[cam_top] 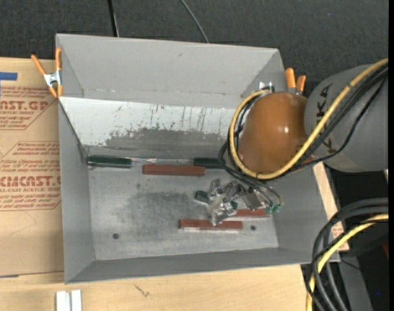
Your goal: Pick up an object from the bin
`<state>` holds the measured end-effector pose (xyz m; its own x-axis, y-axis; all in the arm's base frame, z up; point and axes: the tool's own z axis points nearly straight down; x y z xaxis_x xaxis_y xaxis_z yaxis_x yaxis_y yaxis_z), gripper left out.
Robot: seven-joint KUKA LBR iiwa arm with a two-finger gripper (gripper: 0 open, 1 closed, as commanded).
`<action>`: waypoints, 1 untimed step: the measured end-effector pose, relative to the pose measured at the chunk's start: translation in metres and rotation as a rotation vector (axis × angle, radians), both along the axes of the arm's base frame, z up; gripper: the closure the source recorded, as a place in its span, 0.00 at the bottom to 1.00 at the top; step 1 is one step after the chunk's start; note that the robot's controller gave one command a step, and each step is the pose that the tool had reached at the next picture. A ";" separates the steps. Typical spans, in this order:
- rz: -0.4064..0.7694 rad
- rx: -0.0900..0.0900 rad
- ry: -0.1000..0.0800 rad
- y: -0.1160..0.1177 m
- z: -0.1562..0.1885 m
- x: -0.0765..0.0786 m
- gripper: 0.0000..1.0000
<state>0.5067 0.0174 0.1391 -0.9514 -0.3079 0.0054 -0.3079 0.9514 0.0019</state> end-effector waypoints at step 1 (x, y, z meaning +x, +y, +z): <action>0.001 0.001 -0.005 0.032 -0.047 -0.001 0.00</action>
Offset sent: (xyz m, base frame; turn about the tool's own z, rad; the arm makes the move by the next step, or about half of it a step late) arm 0.0000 0.0000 0.0000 0.0000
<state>0.5053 0.0489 0.0924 -0.9511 -0.3090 0.0002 -0.3090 0.9511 0.0016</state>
